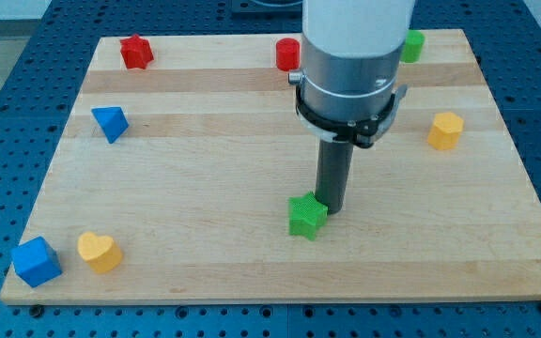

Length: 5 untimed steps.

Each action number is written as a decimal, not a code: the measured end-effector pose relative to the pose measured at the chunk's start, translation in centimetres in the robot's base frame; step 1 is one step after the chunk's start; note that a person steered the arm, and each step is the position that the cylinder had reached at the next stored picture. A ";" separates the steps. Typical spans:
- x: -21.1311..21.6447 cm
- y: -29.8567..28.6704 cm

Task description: Slightly push the green star to the bottom left

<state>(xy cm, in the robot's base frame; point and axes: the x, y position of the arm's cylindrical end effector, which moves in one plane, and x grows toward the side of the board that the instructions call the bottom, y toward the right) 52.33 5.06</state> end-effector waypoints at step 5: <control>2.3 -4.6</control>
